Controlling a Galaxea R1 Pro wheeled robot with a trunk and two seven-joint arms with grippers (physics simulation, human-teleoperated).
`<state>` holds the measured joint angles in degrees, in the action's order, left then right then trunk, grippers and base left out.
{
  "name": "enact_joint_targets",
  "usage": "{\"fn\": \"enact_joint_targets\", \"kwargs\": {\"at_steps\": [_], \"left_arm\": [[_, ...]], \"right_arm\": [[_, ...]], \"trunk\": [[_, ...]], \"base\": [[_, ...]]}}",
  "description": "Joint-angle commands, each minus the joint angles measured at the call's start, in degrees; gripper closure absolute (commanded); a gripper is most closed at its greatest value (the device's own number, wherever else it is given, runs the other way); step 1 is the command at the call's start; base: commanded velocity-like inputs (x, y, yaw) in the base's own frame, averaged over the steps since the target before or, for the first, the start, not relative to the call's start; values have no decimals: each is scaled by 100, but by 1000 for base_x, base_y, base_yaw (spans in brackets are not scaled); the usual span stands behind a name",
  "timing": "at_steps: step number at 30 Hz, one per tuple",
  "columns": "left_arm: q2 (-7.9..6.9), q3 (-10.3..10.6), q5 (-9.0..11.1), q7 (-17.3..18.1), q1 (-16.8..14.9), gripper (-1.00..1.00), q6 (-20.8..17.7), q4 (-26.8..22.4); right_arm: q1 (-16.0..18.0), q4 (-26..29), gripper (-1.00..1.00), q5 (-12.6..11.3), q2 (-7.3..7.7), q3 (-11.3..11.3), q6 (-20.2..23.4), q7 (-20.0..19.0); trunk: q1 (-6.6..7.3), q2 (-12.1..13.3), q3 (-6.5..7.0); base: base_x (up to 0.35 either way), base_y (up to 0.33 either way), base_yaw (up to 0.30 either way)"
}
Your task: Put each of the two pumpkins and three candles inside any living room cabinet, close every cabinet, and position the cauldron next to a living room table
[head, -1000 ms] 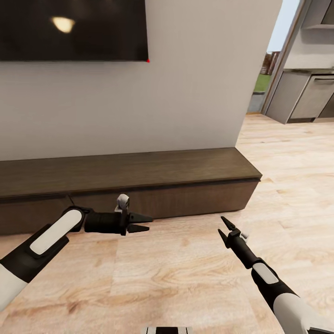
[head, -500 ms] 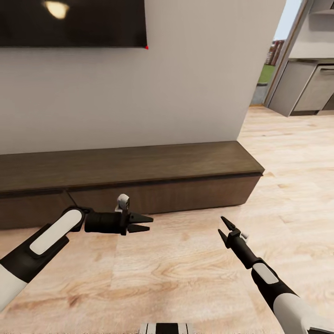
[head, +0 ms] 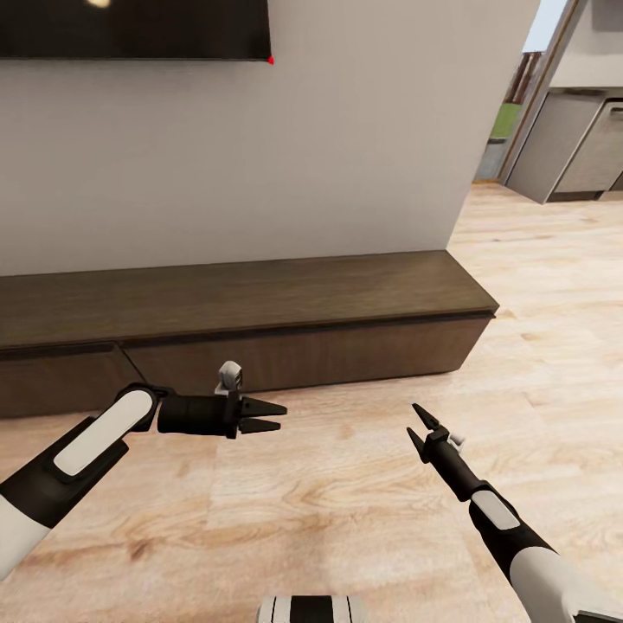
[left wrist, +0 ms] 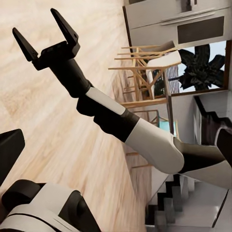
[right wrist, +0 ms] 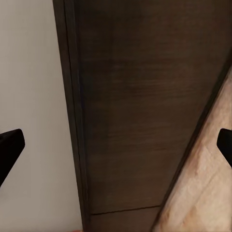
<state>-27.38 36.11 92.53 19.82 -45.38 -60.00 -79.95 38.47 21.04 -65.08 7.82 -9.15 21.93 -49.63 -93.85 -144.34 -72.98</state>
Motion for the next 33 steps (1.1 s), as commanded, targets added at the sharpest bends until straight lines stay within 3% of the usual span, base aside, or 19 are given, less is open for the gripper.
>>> {"fn": "enact_joint_targets", "kwargs": {"at_steps": [1,7,19,27,33], "left_arm": [[-4,10,-42,58,-6,-100,0,-12],[-4,10,-41,57,-2,-100,0,-48],[-4,10,-42,57,2,-100,0,-65],[-4,17,-42,57,2,-100,0,-72],[-4,13,-42,57,2,-100,0,-66]], "right_arm": [[3,-4,-100,-40,0,-8,49,-9],[3,-4,-100,-37,0,-8,49,-120],[3,15,-100,-16,5,-8,41,-314],[3,45,-100,23,33,19,40,-759],[3,50,-100,34,42,43,40,-858]], "trunk": [[1,-2,-4],[1,-2,-4],[1,-2,-4],[1,-2,-4],[1,-2,-4]], "base": [[0,0,0],[92,0,0],[295,0,0],[68,1,0],[110,67,0]]}}
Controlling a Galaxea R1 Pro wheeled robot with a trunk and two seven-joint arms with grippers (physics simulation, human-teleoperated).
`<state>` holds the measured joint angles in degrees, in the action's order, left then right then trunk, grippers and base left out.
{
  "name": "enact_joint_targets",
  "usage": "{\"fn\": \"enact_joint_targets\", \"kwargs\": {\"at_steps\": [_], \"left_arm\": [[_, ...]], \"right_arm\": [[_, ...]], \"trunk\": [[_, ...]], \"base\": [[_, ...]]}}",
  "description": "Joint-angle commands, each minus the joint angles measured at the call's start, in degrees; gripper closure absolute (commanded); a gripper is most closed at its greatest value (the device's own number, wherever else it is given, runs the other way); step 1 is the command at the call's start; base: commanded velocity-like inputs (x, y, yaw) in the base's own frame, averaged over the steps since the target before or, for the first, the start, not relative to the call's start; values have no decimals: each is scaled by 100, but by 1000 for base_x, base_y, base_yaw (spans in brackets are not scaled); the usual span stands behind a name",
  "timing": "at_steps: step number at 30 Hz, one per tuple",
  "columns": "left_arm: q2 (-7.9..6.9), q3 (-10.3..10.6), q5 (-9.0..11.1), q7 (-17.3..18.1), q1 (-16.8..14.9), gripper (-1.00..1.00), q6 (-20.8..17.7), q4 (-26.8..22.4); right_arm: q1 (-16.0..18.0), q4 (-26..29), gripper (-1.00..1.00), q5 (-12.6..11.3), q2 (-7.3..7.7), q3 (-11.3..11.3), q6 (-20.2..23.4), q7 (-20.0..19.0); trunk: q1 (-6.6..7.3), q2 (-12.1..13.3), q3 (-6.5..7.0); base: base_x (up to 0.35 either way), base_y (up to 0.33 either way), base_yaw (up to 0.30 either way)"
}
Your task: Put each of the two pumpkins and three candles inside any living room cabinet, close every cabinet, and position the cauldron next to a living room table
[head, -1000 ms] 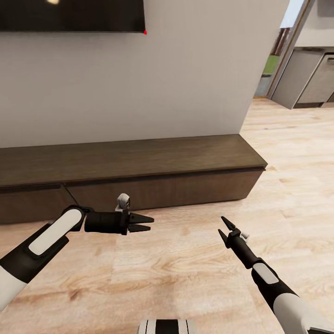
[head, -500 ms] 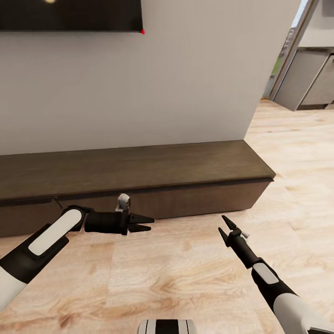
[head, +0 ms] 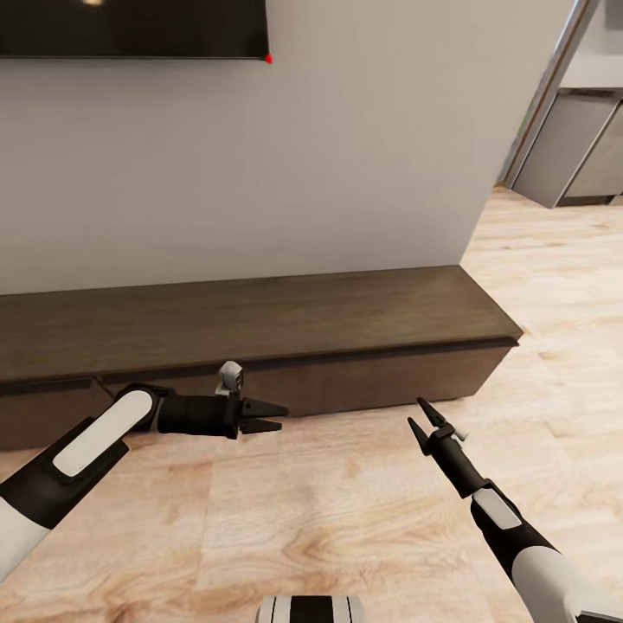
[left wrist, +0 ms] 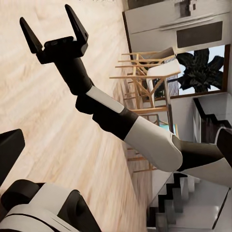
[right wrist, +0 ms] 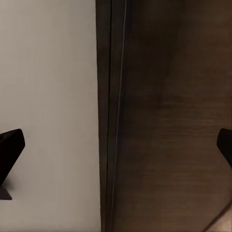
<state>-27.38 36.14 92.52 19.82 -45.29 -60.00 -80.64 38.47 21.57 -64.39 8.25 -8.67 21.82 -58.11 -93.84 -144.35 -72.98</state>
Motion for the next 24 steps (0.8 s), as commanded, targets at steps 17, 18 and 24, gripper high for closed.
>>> {"fn": "enact_joint_targets", "kwargs": {"at_steps": [17,18,24], "left_arm": [[-4,14,-38,60,-6,-100,0,-28],[-4,14,-35,61,-6,-100,0,-48],[1,22,28,294,114,-100,0,-244]], "right_arm": [[3,4,-100,-31,-5,13,51,-25],[3,4,-100,-30,-3,14,51,-25],[3,5,-100,-30,-6,14,51,-25]], "trunk": [[0,-2,-4],[0,-2,-4],[0,-2,-4]], "base": [[104,55,0],[58,37,0],[22,14,0]]}}
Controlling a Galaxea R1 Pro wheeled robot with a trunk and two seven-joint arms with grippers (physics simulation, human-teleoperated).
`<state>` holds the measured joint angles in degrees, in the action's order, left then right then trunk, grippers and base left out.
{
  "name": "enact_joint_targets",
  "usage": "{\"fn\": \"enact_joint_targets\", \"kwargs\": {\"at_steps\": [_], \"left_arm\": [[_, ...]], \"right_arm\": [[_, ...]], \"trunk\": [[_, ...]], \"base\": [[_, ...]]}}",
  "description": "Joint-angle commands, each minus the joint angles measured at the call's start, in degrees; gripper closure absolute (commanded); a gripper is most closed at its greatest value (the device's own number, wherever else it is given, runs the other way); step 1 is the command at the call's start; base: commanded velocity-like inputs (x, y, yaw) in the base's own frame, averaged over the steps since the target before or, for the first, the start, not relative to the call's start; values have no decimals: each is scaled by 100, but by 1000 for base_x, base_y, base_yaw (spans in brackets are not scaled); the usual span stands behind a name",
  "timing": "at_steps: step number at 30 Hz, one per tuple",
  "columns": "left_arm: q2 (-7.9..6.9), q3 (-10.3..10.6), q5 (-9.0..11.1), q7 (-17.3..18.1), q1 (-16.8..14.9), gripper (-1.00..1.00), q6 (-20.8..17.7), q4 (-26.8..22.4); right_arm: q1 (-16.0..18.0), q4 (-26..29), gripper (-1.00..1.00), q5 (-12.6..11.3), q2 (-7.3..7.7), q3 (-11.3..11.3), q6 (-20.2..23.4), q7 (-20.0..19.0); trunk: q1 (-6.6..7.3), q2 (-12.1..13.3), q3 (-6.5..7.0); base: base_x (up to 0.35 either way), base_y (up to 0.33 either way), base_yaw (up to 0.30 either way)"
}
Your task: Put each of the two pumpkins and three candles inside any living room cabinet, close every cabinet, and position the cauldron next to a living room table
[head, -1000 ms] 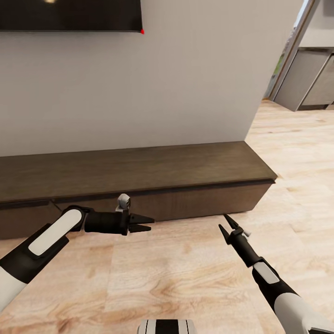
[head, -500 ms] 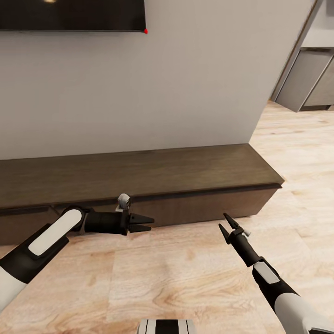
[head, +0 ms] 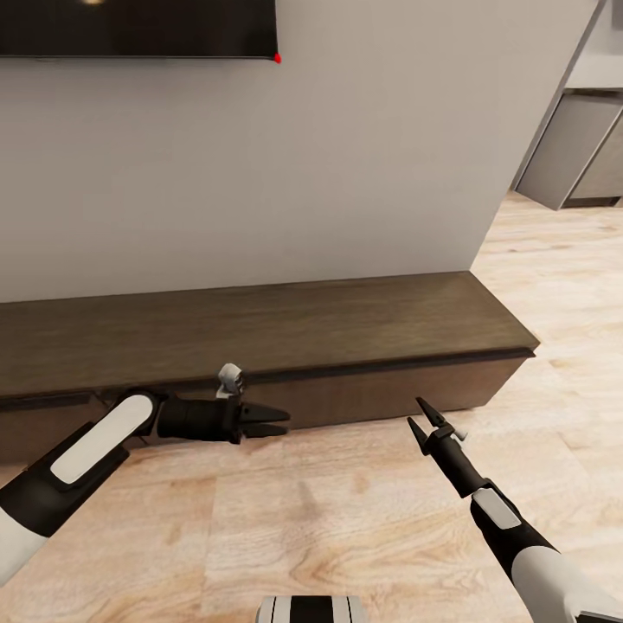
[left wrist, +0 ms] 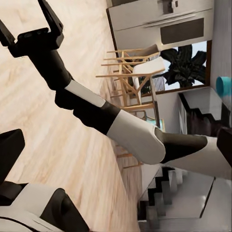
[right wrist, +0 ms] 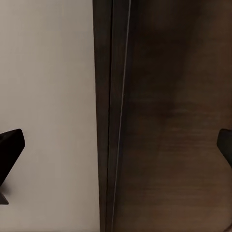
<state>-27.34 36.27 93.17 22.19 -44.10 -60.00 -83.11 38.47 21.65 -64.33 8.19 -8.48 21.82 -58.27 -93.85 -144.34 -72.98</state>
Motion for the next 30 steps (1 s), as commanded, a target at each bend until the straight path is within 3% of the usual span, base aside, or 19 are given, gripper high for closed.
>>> {"fn": "enact_joint_targets", "kwargs": {"at_steps": [1,6,11,15,30], "left_arm": [[-1,11,-30,183,66,-100,0,-38],[37,16,-11,462,316,-100,0,-151],[140,-6,74,576,737,-100,0,-352],[176,-24,167,593,897,-100,0,-403],[178,-161,201,584,956,-100,6,-425]], "right_arm": [[3,-3,-100,-36,-1,-1,51,-9],[3,-3,-100,-36,-1,3,45,-9],[3,3,-100,-36,-1,4,43,-9],[3,8,-100,-36,-1,6,42,-9],[3,6,-100,-25,-10,25,-148,5]], "trunk": [[1,-2,-4],[1,-2,-4],[1,-2,-4],[1,-2,-4],[1,-2,-4]], "base": [[5,3,0],[3,2,0],[0,0,0],[16,0,0],[112,0,0]]}}
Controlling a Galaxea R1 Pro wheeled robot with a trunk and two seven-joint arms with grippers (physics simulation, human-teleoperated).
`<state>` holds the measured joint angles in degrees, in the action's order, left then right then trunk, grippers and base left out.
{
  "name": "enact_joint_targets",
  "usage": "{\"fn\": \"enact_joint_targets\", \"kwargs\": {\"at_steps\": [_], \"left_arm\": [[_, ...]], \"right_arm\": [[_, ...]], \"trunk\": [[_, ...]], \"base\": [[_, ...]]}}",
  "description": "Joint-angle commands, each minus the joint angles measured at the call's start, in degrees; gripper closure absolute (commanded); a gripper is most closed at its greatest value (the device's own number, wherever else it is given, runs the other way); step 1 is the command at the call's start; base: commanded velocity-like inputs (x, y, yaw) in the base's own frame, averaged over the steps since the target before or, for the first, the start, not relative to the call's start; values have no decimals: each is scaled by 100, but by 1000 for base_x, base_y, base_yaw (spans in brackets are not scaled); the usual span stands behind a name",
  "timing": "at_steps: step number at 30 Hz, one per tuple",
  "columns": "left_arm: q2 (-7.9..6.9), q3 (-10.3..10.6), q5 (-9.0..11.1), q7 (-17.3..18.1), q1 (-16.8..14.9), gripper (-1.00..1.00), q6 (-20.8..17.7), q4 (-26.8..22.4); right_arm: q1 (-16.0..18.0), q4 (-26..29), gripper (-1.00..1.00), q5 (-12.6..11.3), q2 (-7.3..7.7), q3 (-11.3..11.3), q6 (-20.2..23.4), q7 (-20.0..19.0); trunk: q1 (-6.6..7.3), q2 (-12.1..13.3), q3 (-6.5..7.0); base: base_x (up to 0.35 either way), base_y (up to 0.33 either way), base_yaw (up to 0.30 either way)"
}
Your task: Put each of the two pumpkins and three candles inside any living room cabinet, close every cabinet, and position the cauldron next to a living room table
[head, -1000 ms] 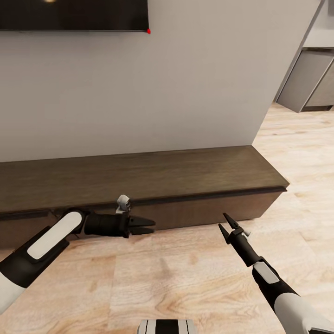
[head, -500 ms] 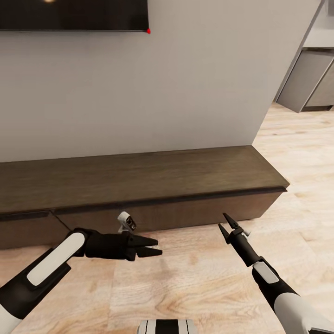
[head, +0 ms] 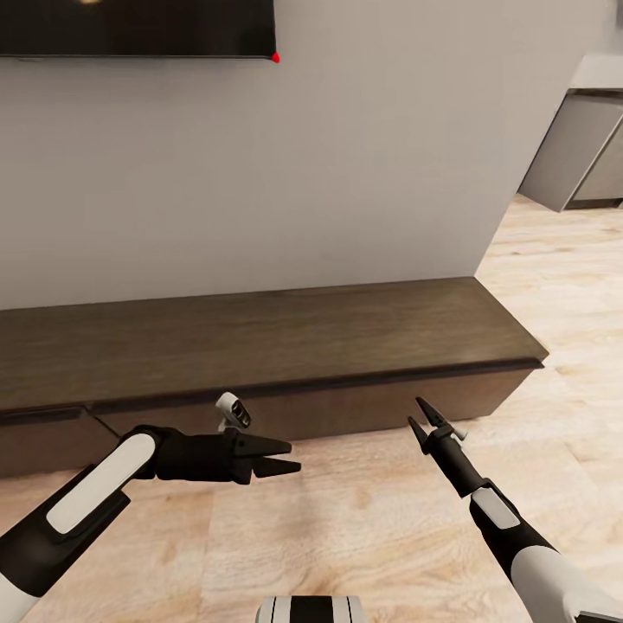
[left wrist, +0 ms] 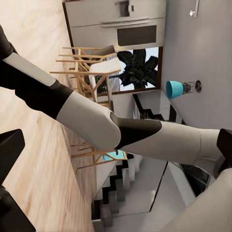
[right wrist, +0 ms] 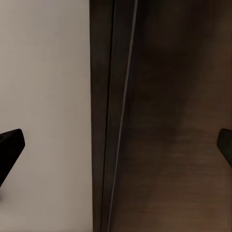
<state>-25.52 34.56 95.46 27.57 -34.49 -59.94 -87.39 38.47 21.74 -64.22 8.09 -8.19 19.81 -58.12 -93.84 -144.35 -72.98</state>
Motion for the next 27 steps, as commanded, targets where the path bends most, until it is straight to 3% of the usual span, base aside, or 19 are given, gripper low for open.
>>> {"fn": "enact_joint_targets", "kwargs": {"at_steps": [1,27], "left_arm": [[-4,10,-28,47,-6,-100,0,3],[1,7,-27,42,-5,-100,5,-67]], "right_arm": [[3,-3,-100,-36,0,-3,52,-11],[3,5,-100,-31,8,2,58,-122]], "trunk": [[1,-2,-4],[1,-2,-4]], "base": [[38,0,0],[59,8,0]]}}
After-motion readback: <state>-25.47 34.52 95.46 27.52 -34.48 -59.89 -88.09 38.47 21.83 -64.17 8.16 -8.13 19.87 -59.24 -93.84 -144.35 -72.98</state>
